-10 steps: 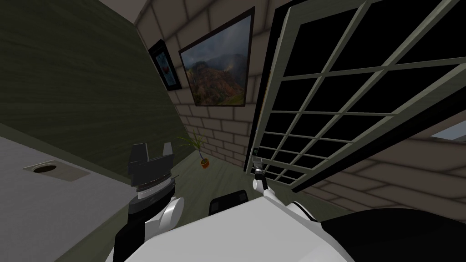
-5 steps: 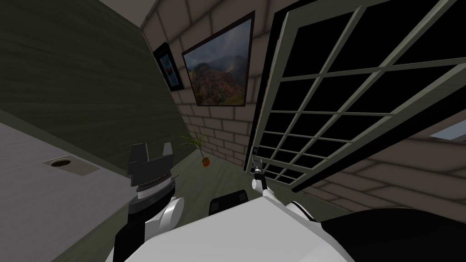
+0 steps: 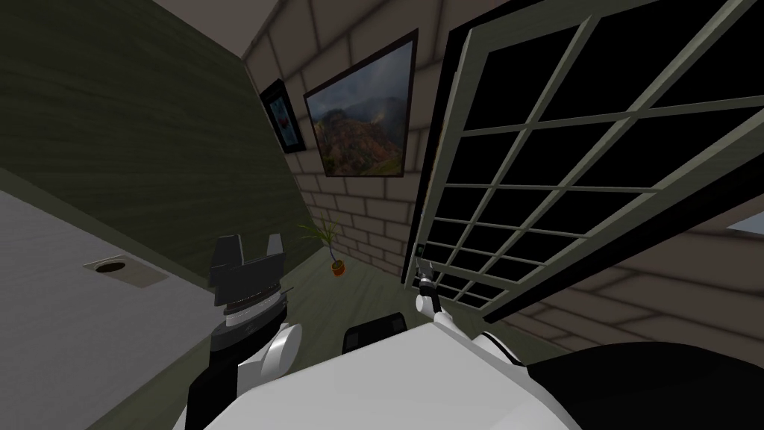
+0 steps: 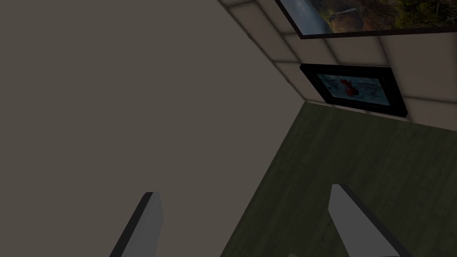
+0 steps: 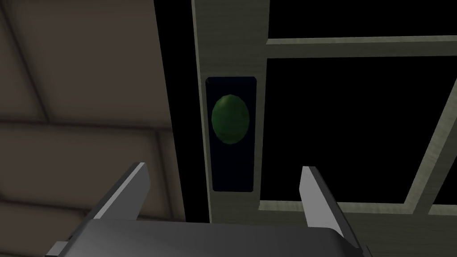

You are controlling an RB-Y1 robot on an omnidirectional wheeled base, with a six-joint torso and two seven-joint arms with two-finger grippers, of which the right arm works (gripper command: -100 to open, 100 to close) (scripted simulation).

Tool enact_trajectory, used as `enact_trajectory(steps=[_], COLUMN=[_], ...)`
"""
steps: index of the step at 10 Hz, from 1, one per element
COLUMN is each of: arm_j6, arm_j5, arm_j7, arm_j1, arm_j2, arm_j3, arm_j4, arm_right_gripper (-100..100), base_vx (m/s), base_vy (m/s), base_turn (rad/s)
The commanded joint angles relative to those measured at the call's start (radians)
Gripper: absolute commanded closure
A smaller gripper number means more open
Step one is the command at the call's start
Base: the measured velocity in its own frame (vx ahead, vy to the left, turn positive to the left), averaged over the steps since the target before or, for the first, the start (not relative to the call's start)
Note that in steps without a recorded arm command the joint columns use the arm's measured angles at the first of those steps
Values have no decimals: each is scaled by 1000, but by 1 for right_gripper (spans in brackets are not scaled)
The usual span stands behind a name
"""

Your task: Pull the door open

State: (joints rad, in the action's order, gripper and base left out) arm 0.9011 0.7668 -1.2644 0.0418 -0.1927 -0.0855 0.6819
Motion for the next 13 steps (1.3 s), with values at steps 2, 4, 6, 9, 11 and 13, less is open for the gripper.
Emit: enact_trajectory(steps=[2, 4, 6, 9, 11, 13], arm_j6=[10, 15, 15, 21, 24, 24], arm_j5=[0, 1, 1, 3, 2, 2], arm_j7=[-51, -102, -102, -162, -156, -156], arm_j1=[-15, -36, -36, -60, -53, -53], arm_j2=[-36, -78, -78, -128, -122, -122], arm_j3=[-2, -3, -3, -4, -6, -6], arm_j4=[-17, -26, -26, -38, -45, -45], arm_right_gripper=[-100, -100, -100, -100, 100, 100], base_vx=[199, 165, 78, 124, 28, -21], base_vy=[-3, -1, -6, 1, -4, 0], base_turn=[47, 47, 8, 43, 1, 0])
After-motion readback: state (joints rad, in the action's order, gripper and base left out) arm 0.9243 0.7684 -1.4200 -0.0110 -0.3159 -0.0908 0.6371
